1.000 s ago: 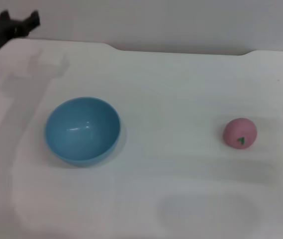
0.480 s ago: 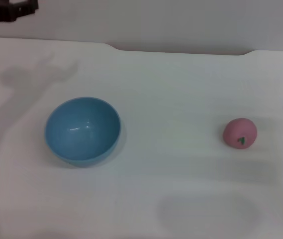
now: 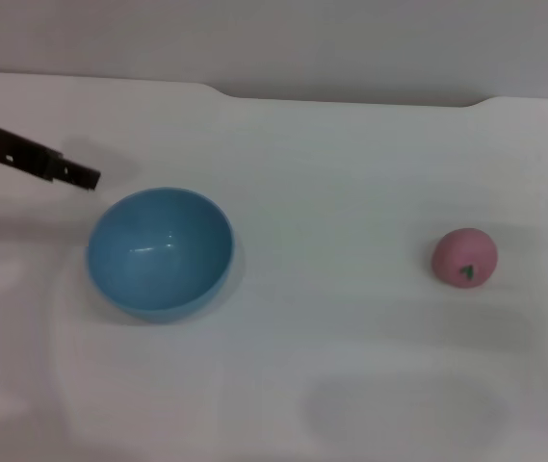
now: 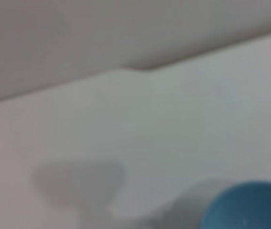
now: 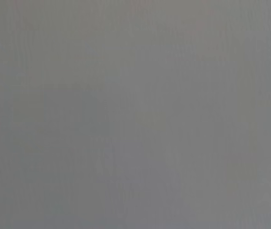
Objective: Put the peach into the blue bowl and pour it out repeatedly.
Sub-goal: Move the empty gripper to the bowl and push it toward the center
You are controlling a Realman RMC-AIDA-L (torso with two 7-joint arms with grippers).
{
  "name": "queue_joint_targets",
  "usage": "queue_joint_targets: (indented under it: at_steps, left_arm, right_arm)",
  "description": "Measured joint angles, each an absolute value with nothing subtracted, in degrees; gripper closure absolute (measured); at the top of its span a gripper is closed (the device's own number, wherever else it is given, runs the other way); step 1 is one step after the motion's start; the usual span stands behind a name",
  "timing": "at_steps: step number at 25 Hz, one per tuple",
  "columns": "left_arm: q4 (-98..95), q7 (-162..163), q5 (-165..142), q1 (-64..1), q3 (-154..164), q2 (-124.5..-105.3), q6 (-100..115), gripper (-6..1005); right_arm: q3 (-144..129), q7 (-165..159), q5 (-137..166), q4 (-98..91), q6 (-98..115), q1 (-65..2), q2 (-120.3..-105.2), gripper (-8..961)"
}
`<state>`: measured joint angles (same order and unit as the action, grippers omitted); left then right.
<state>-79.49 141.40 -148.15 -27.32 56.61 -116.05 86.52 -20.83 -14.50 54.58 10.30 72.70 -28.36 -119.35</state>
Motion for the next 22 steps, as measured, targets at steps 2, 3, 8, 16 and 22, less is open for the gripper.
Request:
queue_joint_targets:
  at_steps: [2, 3, 8, 16, 22]
  left_arm:
    - [-80.58, 141.49, -151.73, -28.33, 57.36, -117.22, 88.81, 188]
    - [-80.61, 141.62, -152.76, -28.81, 58.20, -117.42, 89.61, 188]
    - [-79.98, 143.11, -154.06, -30.37, 61.88, -117.58, 91.44, 188]
    - [-75.23, 144.29, -154.63, -31.75, 64.00, -117.68, 90.07, 189]
    - [-69.67, 144.94, -156.31, -32.88, 64.53, -117.69, 84.95, 189]
  right_arm:
    - [-20.83, -14.50, 54.68, 10.26, 71.40, -28.56, -119.35, 269]
    - [-20.83, -14.49, 54.69, 10.25, 71.25, -28.59, -119.35, 269]
    - [-20.83, -14.50, 54.82, 10.20, 70.27, -28.74, -119.27, 270]
    - [-20.83, -14.50, 54.93, 10.26, 70.21, -28.35, -119.31, 270]
    - [-20.85, -14.50, 54.98, 10.50, 70.48, -28.40, -119.35, 271]
